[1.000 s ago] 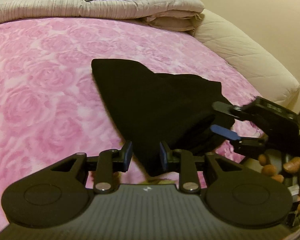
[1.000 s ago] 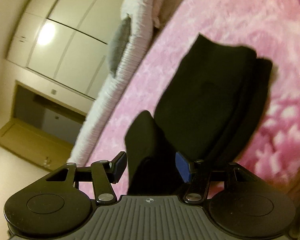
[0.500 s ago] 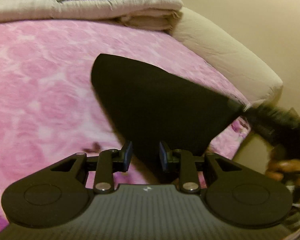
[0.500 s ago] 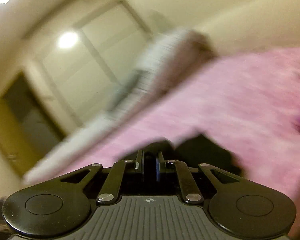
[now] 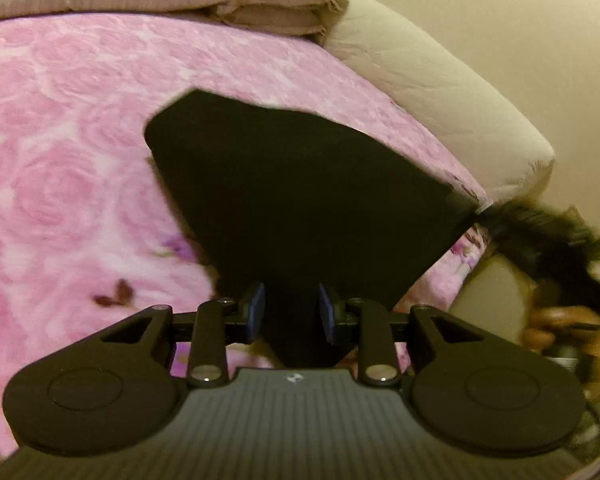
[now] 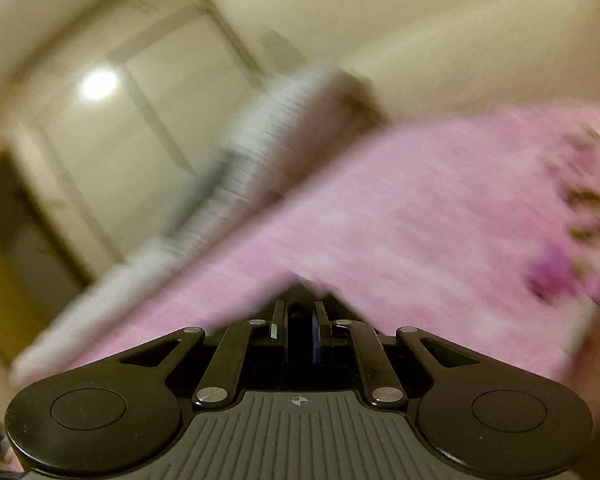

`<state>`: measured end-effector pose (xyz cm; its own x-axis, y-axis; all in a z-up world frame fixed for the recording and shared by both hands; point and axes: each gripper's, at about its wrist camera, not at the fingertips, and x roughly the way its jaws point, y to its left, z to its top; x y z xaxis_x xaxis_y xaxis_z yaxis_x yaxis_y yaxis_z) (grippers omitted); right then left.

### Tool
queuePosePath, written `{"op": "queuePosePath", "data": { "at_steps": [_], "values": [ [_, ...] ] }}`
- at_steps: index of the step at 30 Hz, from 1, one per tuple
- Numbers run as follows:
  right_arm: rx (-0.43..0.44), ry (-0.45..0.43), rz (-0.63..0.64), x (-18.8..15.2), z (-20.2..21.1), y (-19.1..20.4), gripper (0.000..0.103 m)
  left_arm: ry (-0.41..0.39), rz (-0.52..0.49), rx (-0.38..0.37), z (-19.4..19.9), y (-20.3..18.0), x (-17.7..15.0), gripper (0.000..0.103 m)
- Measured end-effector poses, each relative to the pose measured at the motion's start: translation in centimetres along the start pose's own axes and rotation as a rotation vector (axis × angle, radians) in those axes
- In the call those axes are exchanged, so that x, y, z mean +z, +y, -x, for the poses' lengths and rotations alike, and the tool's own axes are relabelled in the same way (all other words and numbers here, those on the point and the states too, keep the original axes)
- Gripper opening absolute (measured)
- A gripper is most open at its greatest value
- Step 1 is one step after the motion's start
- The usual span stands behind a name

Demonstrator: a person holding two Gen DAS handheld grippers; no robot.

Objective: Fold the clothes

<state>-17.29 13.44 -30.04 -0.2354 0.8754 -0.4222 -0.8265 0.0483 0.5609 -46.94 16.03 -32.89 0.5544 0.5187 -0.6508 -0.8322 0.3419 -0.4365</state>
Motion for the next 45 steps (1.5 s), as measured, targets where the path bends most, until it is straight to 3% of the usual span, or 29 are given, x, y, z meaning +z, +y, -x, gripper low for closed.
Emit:
{"op": "queuePosePath", "data": {
  "at_steps": [1,4,8,10,13,15,18,22,23,24,25,30,35,38,41,42,43,45],
  "values": [
    [-0.054,0.049,-0.052,-0.4,-1.2,-1.6,0.009,0.002,-0.011,-0.002,-0.2,-0.3,-0.1,0.024],
    [-0.077,0.074,-0.149,-1.3,-2.1,-3.5,0.009,0.003,-0.013,-0.008,0.0,-0.2,-0.1,0.025],
    [-0.108,0.121,-0.287,-1.5,-2.5,-5.2,0.013,0.006,0.063,0.005,0.4,1.8,0.1,0.025],
    [-0.097,0.128,-0.389,-1.9,-1.7,-6.5,0.037,-0.001,0.103,0.021,0.7,3.0,0.3,0.027],
    [-0.047,0.108,-0.539,-2.9,0.4,-7.0,0.059,-0.012,0.170,0.024,0.9,4.7,0.7,0.030],
    [0.010,0.105,-0.639,-3.7,1.4,-7.2,0.066,-0.022,0.224,0.000,0.8,5.8,1.0,0.032],
    [0.041,0.160,-0.658,-4.4,-0.1,-6.7,0.069,-0.028,0.301,-0.041,-0.2,6.9,1.7,0.033],
    [0.062,0.207,-0.669,-4.9,-2.2,-6.1,0.066,-0.018,0.378,-0.059,-2.3,7.8,2.6,0.033],
    [0.048,0.210,-0.649,-4.6,-2.8,-6.0,0.059,-0.019,0.388,-0.061,-2.8,8.0,2.8,0.033],
    [0.033,0.213,-0.629,-4.2,-3.4,-5.9,0.028,-0.018,0.395,-0.060,-3.0,8.0,2.9,0.033],
    [0.031,0.228,-0.602,-3.8,-4.0,-5.9,0.018,-0.015,0.401,-0.064,-3.3,8.0,3.0,0.033],
    [0.056,0.300,-0.439,0.1,-6.6,-7.0,0.012,0.001,0.372,-0.097,-3.5,6.6,2.9,0.031],
    [0.119,0.328,-0.259,6.4,-9.5,-9.3,0.012,0.035,0.349,-0.147,-3.5,5.2,1.9,0.031],
    [0.170,0.379,-0.262,8.2,-11.0,-10.6,0.013,0.029,0.366,-0.139,-3.7,5.6,1.6,0.032],
    [0.159,0.349,-0.331,7.2,-9.4,-10.2,0.028,-0.004,0.452,-0.110,-3.9,7.4,1.7,0.033],
    [0.134,0.299,-0.360,6.5,-8.1,-9.8,0.041,-0.019,0.489,-0.112,-3.8,8.1,1.7,0.034],
    [0.094,0.250,-0.406,5.4,-6.4,-9.5,0.062,-0.034,0.525,-0.112,-3.7,8.7,1.8,0.034],
    [0.046,0.172,-0.496,2.8,-3.0,-8.8,0.073,-0.056,0.571,-0.110,-3.7,9.8,2.1,0.037]
  ]
}}
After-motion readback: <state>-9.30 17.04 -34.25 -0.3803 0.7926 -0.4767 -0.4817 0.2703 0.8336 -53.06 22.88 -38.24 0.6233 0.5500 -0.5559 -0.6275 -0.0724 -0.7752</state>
